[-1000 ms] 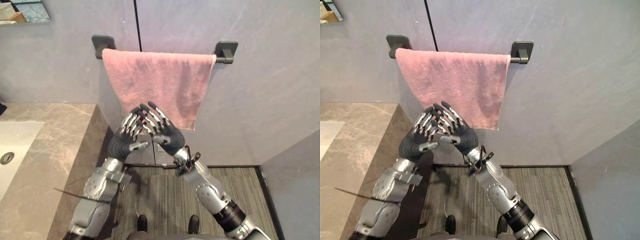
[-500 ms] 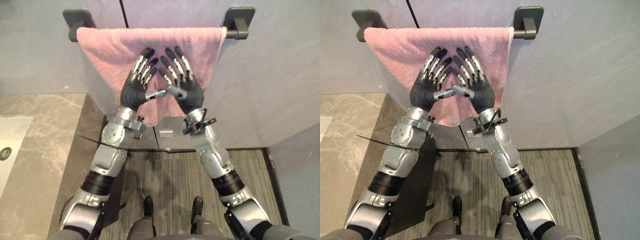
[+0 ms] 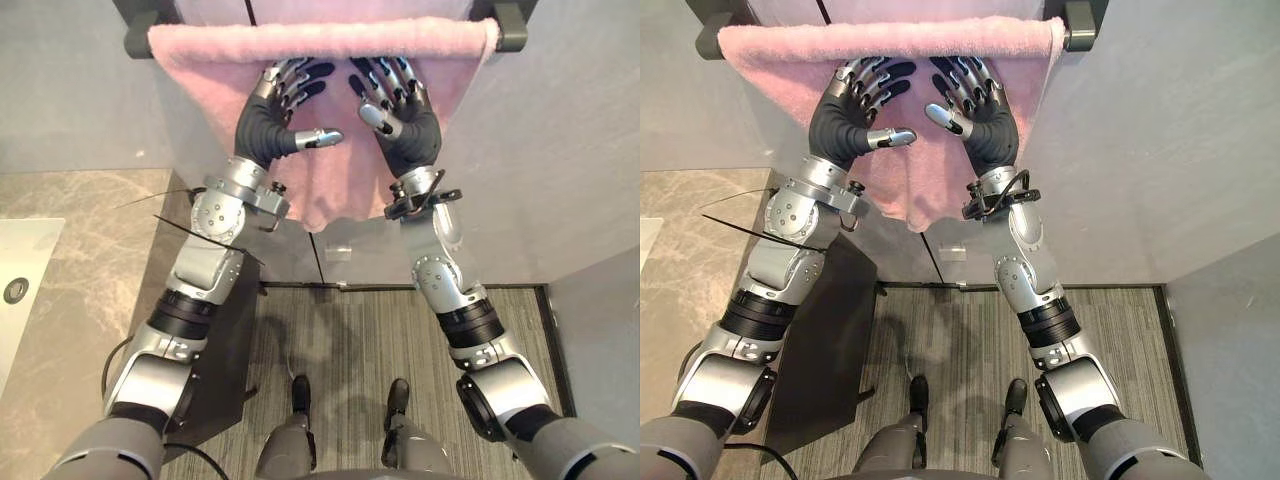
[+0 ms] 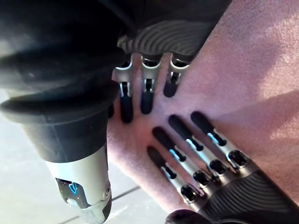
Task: Organize washtable
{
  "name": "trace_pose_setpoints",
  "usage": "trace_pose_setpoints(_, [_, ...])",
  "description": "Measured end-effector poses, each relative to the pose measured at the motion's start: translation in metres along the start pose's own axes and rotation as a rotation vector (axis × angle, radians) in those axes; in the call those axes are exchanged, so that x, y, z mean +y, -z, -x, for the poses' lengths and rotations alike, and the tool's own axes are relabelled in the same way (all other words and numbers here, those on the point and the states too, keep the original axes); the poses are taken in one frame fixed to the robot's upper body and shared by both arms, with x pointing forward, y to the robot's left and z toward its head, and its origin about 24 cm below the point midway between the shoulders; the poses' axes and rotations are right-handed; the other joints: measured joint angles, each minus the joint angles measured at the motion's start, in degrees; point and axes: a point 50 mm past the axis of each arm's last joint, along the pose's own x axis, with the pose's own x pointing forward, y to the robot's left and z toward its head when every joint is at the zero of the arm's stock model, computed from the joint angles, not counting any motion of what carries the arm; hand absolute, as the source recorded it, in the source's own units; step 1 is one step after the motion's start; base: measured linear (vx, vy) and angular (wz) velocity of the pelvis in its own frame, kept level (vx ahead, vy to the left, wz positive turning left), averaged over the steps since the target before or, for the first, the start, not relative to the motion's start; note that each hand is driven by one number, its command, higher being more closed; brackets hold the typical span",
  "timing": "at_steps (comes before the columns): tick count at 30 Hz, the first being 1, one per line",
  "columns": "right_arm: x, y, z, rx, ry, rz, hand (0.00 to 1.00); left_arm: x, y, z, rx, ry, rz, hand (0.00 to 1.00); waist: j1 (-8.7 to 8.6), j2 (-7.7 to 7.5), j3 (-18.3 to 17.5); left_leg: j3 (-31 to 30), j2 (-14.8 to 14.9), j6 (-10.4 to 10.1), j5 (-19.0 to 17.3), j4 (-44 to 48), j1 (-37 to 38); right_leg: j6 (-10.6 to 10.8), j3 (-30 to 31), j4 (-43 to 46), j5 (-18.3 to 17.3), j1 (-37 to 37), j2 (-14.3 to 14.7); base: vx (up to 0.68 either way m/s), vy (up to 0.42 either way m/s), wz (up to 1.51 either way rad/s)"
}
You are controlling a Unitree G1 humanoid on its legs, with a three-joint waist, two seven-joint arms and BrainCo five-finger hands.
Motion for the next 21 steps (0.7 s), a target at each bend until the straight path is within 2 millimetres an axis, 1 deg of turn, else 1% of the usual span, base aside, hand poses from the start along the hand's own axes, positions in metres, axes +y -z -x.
trace_pose_setpoints(5, [0.001,0.001,0.000,0.006,-0.005,-0.001,0.00,0.000,0.000,0.000,0.002,-0.001,-0.001,0.00,-0.03,0.00,0.0,0.1,0.1,0.0,0.0,0.1,0.1,-0.1,0.1,0.2,0.0,0.0,0.0,0.00,0.000,0.00])
trace_pose_setpoints(8, [0.004,0.007,0.003,0.030,-0.025,-0.004,0.00,0.001,0.002,0.002,0.009,-0.007,-0.004,0.00,-0.06,0.00,0.0,0.4,0.2,0.0,0.0,0.1,0.3,-0.1,0.4,0.2,0.1,0.1,0.2,0.02,0.000,-0.04])
trace_pose_setpoints(10, [0.003,0.017,0.012,0.067,-0.025,-0.015,0.00,0.002,0.007,0.008,0.027,-0.023,-0.012,0.00,-0.13,0.00,0.0,0.5,0.2,0.0,0.0,0.0,0.9,-0.1,0.4,0.0,0.1,0.6,0.2,0.03,-0.002,-0.03])
trace_pose_setpoints(11, [0.001,0.025,0.021,0.089,0.001,-0.036,0.00,0.002,0.013,0.014,0.043,-0.047,0.001,0.00,-0.10,0.00,0.0,0.5,0.3,0.0,0.0,-0.2,1.5,-0.1,0.4,0.0,0.1,1.1,0.3,0.04,-0.002,-0.02])
trace_pose_setpoints(13, [-0.005,0.044,0.046,0.147,0.067,-0.069,0.00,0.000,0.031,0.033,0.098,-0.135,0.065,0.00,-0.25,-0.01,0.0,0.6,0.4,-0.1,-0.1,-0.5,2.7,-0.1,0.4,-0.5,0.1,2.2,0.5,0.04,-0.003,-0.03])
trace_pose_setpoints(14, [-0.008,0.055,0.063,0.192,0.108,-0.083,0.00,-0.004,0.045,0.049,0.152,-0.179,0.089,0.00,-0.31,-0.01,0.0,0.7,0.4,-0.1,-0.1,-0.9,3.2,-0.1,0.5,-0.7,0.1,2.7,0.8,0.03,-0.007,-0.04])
trace_pose_setpoints(15, [-0.009,0.060,0.073,0.215,0.127,-0.088,0.00,-0.007,0.052,0.058,0.182,-0.196,0.104,0.00,-0.37,-0.01,0.0,0.8,0.4,-0.1,-0.1,-1.2,3.5,-0.1,0.5,-0.9,0.1,2.9,0.8,0.03,-0.006,-0.04])
trace_pose_setpoints(17, [-0.014,0.074,0.109,0.302,0.188,-0.084,0.00,-0.021,0.081,0.098,0.333,-0.251,0.149,0.00,-0.56,-0.02,0.0,1.1,0.4,-0.1,-0.1,-1.9,5.2,-0.1,0.7,-1.9,0.1,4.5,1.0,0.03,0.007,-0.06])
trace_pose_setpoints(18, [-0.015,0.077,0.118,0.323,0.199,-0.084,0.00,-0.024,0.088,0.110,0.378,-0.263,0.152,0.00,-0.72,-0.08,-0.1,1.2,0.4,-0.2,-0.2,-2.0,5.7,-0.1,1.0,-2.2,0.1,5.1,1.1,0.04,0.014,-0.11])
trace_pose_setpoints(20, [-0.021,0.081,0.151,0.389,0.236,-0.067,0.00,-0.034,0.106,0.156,0.533,-0.293,0.148,0.00,-1.57,-0.50,-0.4,1.8,0.6,-0.6,-1.1,-1.4,7.7,-0.1,1.7,-3.0,0.1,7.1,1.8,0.05,0.002,-0.17])
trace_pose_setpoints(21, [-0.022,0.081,0.161,0.404,0.255,-0.071,0.00,-0.036,0.111,0.168,0.578,-0.300,0.153,0.00,-1.61,-0.67,-0.6,2.0,0.7,-0.7,-1.6,-1.0,8.1,-0.1,1.9,-3.5,0.1,7.8,2.0,0.05,-0.008,-0.28])
